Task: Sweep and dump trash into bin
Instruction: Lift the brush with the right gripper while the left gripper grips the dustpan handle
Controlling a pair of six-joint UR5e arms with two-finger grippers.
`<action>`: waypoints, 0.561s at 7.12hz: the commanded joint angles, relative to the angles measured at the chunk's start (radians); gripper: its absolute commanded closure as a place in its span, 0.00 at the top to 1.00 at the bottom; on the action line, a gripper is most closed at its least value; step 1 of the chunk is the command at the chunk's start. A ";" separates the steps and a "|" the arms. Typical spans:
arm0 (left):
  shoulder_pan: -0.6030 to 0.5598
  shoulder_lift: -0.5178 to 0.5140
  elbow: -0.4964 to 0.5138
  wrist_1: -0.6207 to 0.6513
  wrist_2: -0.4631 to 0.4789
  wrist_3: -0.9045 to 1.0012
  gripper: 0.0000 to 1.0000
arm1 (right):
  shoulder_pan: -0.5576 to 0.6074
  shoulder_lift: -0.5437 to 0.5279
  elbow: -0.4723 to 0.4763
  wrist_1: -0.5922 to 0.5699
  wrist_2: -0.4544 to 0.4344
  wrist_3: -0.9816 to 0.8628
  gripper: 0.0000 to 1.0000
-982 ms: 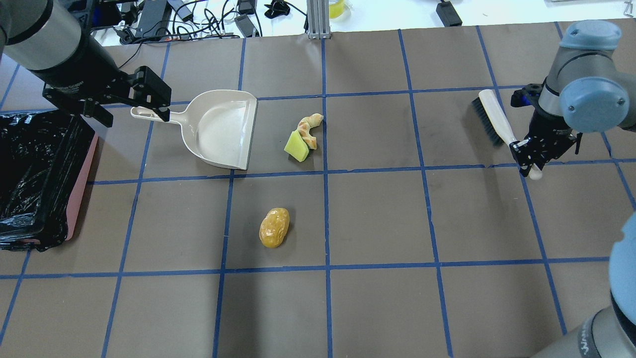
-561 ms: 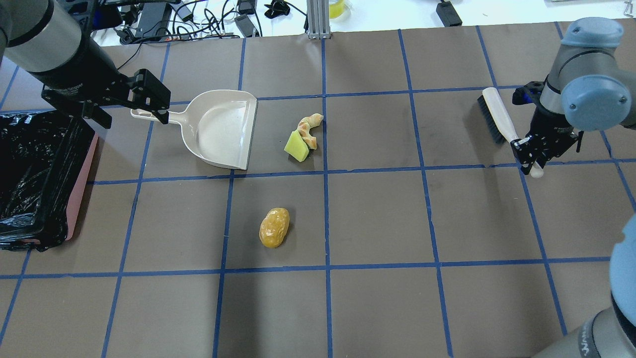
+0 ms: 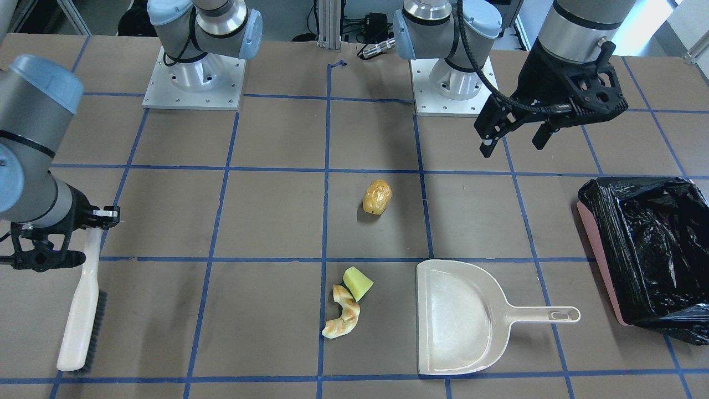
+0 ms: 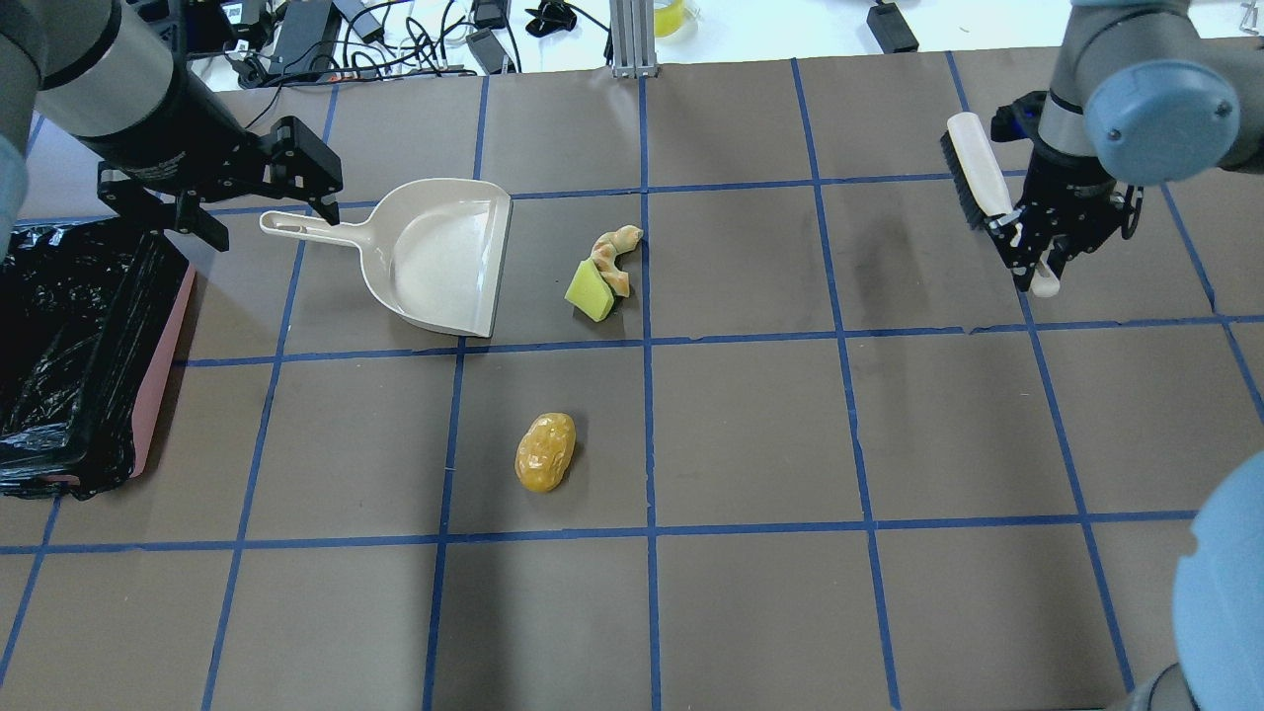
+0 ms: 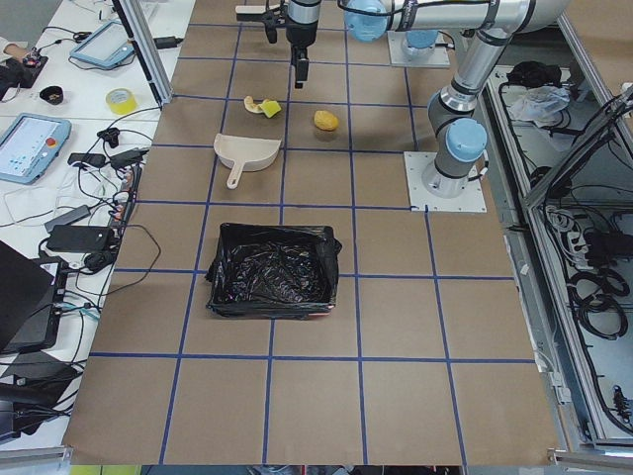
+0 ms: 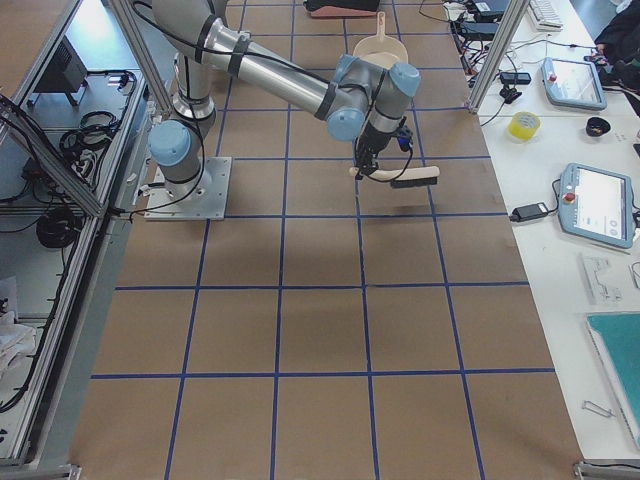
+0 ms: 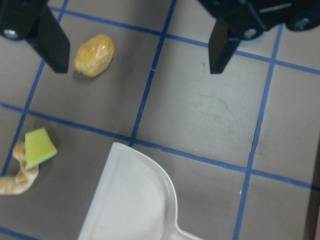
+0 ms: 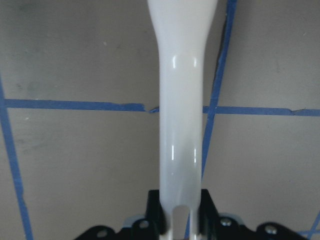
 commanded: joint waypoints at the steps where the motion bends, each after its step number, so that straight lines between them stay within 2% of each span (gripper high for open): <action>1: 0.001 -0.048 -0.004 0.078 0.008 -0.429 1.00 | 0.149 0.000 -0.045 0.069 -0.018 0.209 0.00; 3: 0.040 -0.100 -0.039 0.291 0.029 -0.631 1.00 | 0.245 0.009 -0.043 0.086 -0.021 0.380 0.00; 4: 0.052 -0.135 -0.084 0.397 0.029 -0.650 1.00 | 0.262 0.018 -0.043 0.095 -0.013 0.449 0.00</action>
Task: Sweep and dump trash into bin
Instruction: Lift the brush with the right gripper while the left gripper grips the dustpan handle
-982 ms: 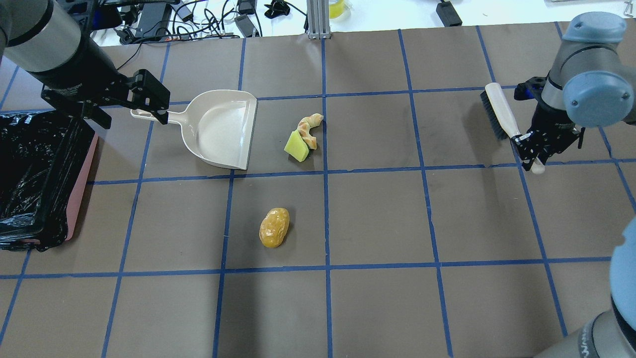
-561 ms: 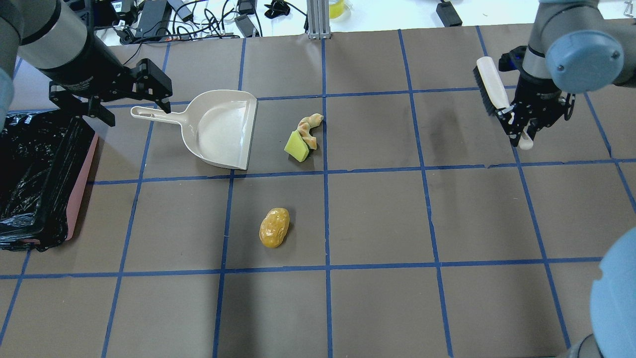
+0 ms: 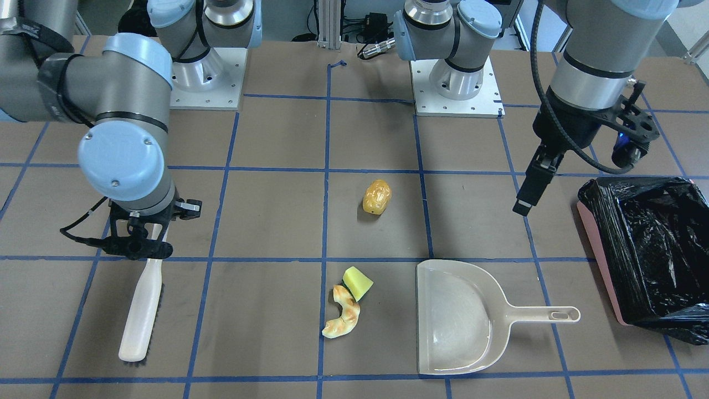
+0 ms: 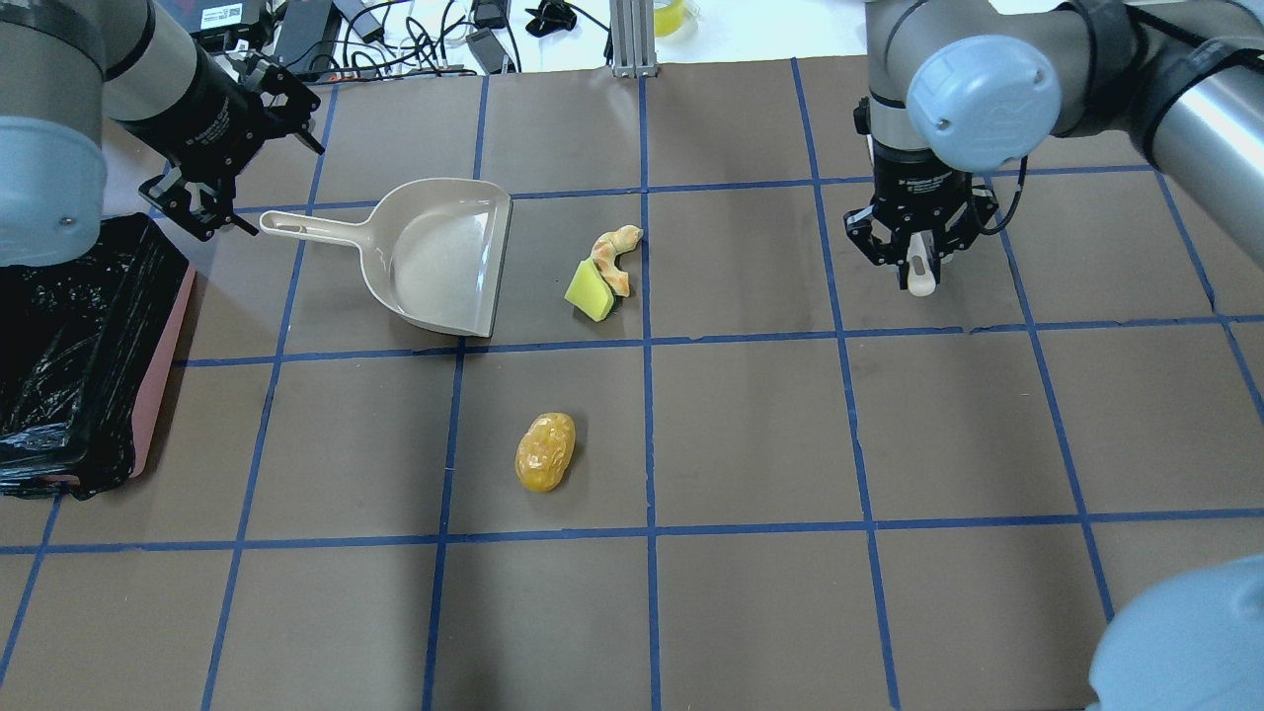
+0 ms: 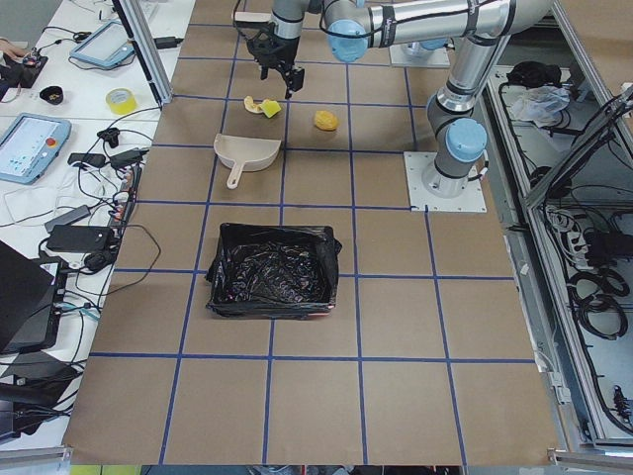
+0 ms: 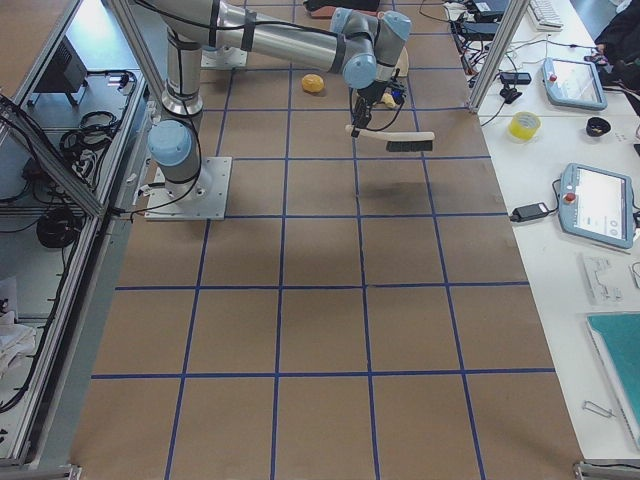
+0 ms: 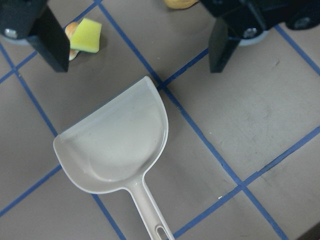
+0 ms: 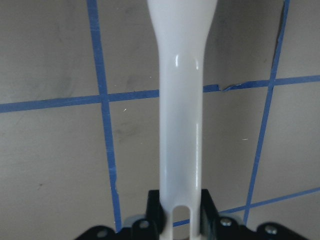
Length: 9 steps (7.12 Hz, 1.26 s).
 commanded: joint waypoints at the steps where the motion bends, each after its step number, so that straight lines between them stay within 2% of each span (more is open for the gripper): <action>1: 0.033 -0.085 -0.038 0.148 0.008 -0.129 1.00 | 0.048 0.010 -0.001 0.020 0.012 0.122 0.00; 3: 0.035 -0.191 -0.006 0.150 0.006 -0.284 0.97 | 0.061 0.015 -0.001 0.019 0.010 0.148 0.00; 5: 0.036 -0.328 0.138 0.150 0.028 -0.309 0.96 | 0.062 0.021 0.001 0.022 0.009 0.151 0.00; 9: 0.066 -0.476 0.163 0.157 0.100 -0.312 0.97 | 0.062 0.023 -0.001 0.020 0.001 0.148 0.00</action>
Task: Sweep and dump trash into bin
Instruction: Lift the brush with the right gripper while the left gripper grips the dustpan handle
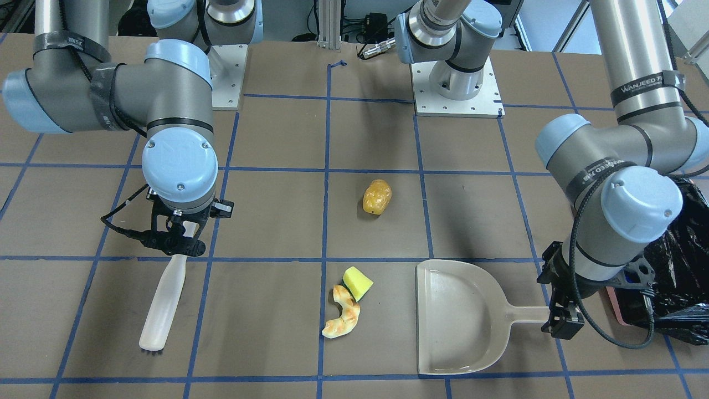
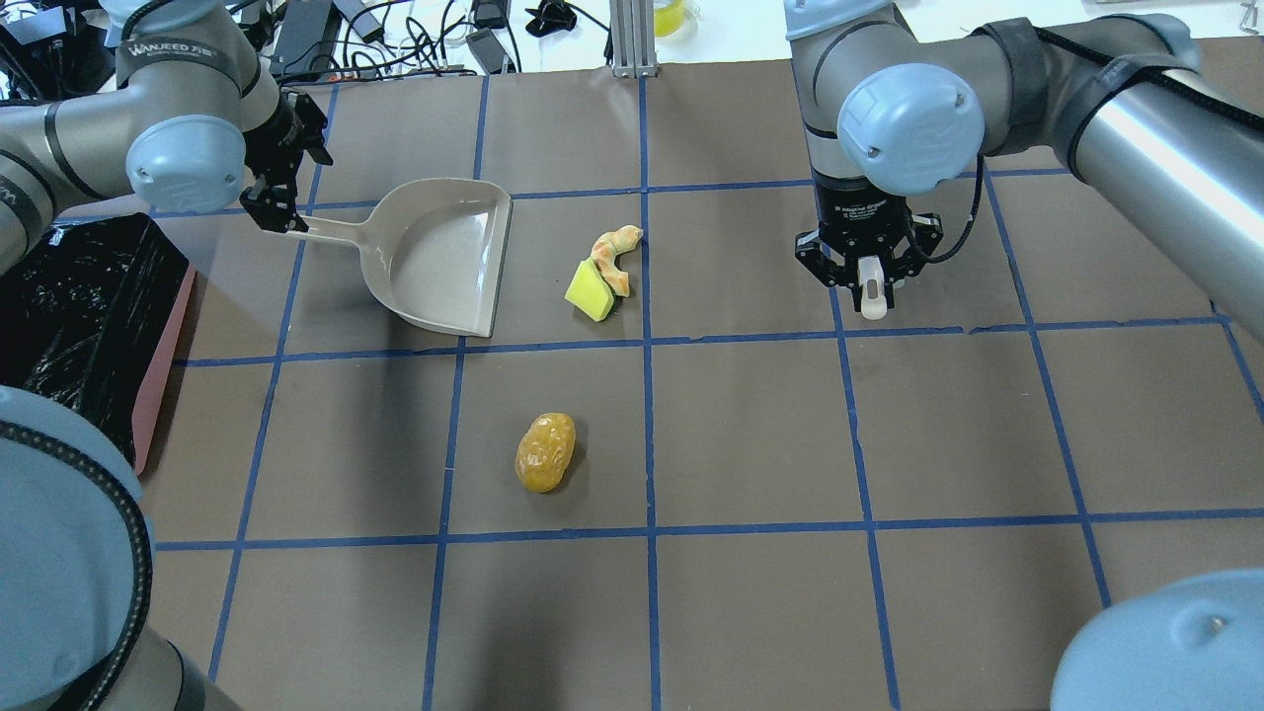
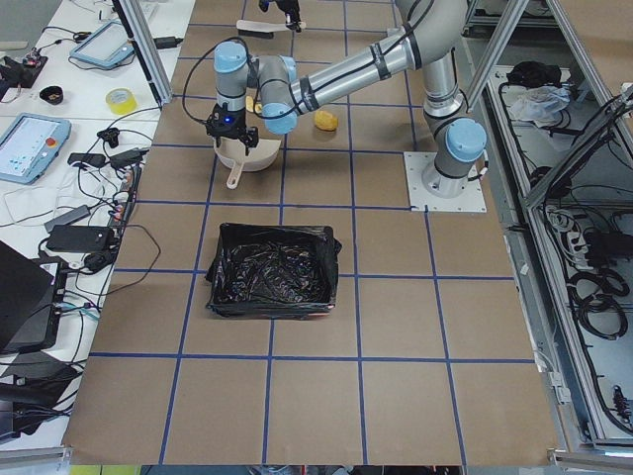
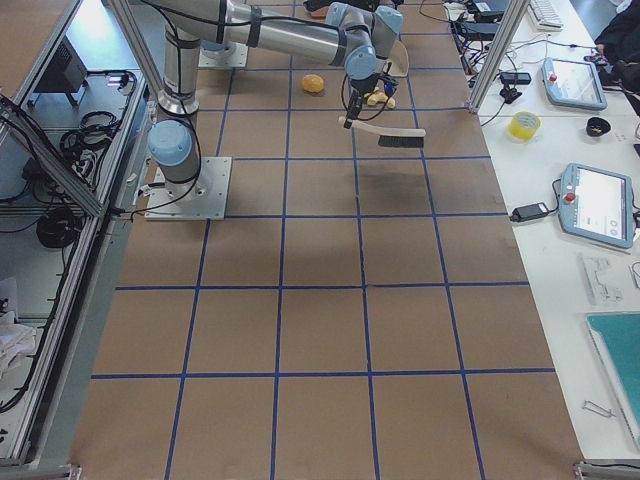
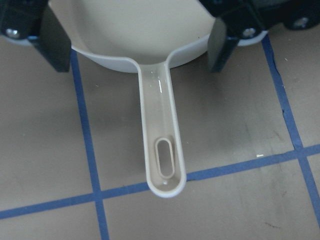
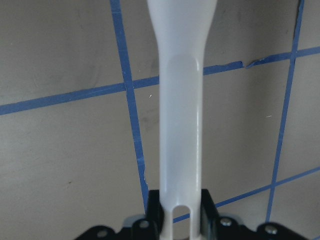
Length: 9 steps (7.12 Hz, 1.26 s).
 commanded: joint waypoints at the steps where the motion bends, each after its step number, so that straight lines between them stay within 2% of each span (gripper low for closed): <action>1: 0.013 -0.061 0.009 0.033 0.017 0.000 0.97 | 0.000 0.002 -0.004 -0.011 0.011 -0.001 0.00; 3: 0.015 -0.089 0.009 0.038 0.016 -0.003 0.99 | 0.027 0.072 -0.058 -0.029 0.014 0.011 0.00; 5: 0.016 -0.109 0.007 0.070 0.016 0.000 0.99 | 0.102 0.140 -0.130 -0.029 0.036 0.110 0.00; 6: 0.018 -0.107 0.003 0.073 0.017 0.007 0.79 | 0.135 0.161 -0.133 -0.028 0.071 0.173 0.00; 7: 0.018 -0.101 -0.005 0.073 0.013 0.000 0.12 | 0.178 0.166 -0.142 -0.035 0.062 0.199 0.00; 8: 0.018 -0.091 -0.010 0.073 0.010 0.015 0.00 | 0.204 0.184 -0.150 -0.035 0.073 0.230 0.00; 9: 0.018 -0.087 -0.011 0.072 0.001 0.014 0.00 | 0.242 0.195 -0.150 -0.035 0.114 0.356 0.00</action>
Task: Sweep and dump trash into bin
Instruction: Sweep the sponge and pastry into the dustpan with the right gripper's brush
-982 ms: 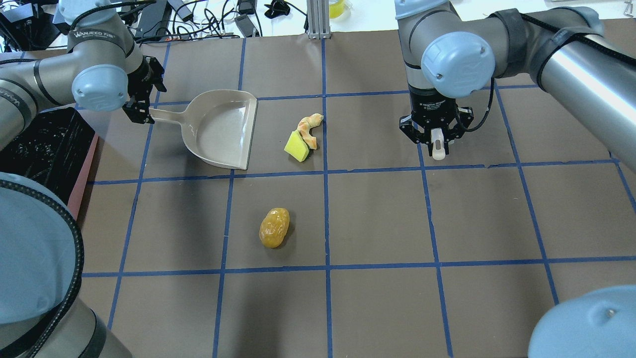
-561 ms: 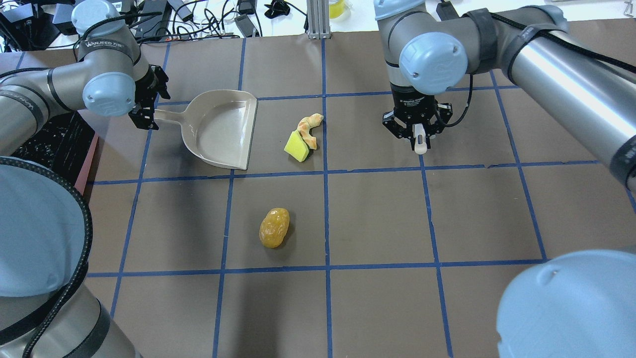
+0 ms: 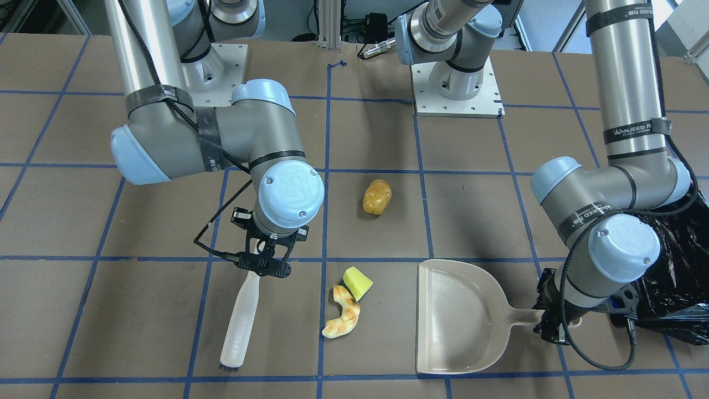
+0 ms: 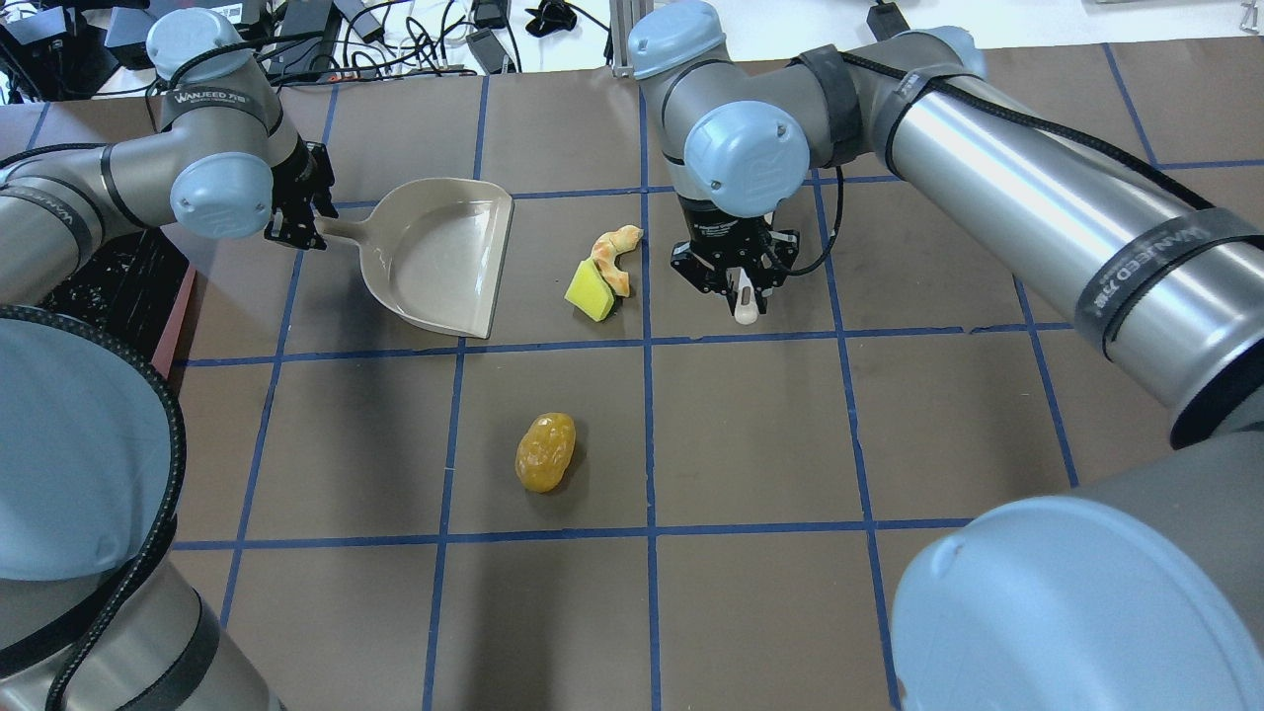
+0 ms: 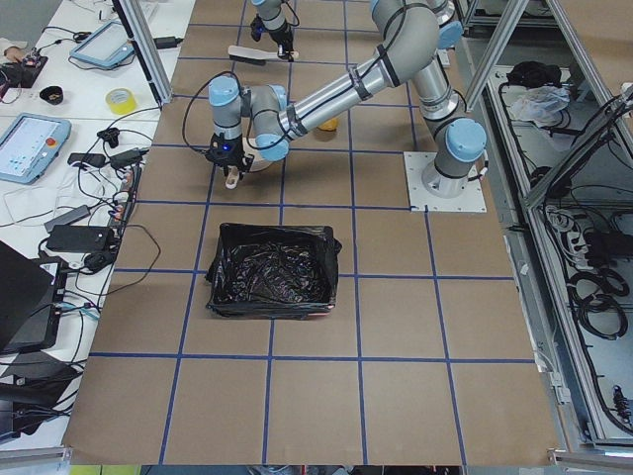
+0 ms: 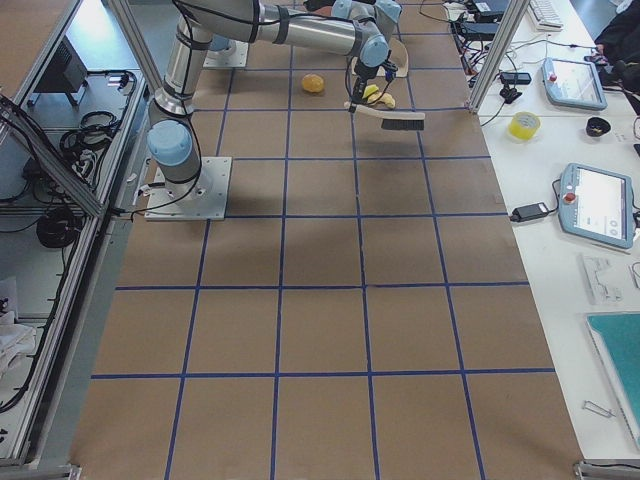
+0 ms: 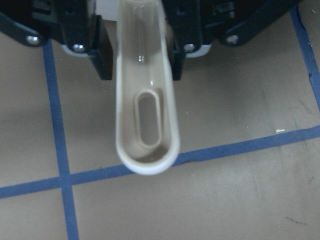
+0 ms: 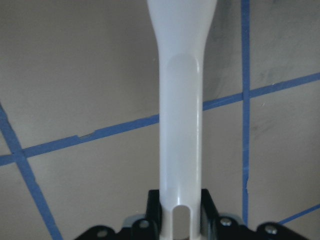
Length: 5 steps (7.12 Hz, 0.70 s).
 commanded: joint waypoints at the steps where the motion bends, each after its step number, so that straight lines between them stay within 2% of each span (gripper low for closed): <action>1: 0.000 0.009 -0.001 0.001 -0.002 0.002 0.00 | 0.094 0.034 -0.003 -0.010 0.082 0.174 0.00; 2: -0.001 0.025 0.007 0.001 0.004 -0.003 0.00 | 0.113 0.034 -0.004 -0.004 0.089 0.264 0.00; 3: -0.009 0.044 0.013 0.001 0.008 -0.017 0.00 | 0.116 0.037 -0.009 -0.025 0.204 0.277 0.00; 4: -0.017 0.046 0.010 0.001 0.043 -0.038 0.00 | 0.116 0.059 -0.010 -0.033 0.255 0.263 0.00; 5: -0.046 0.045 0.012 -0.001 0.101 -0.049 0.00 | 0.117 0.068 -0.010 -0.050 0.265 0.251 0.00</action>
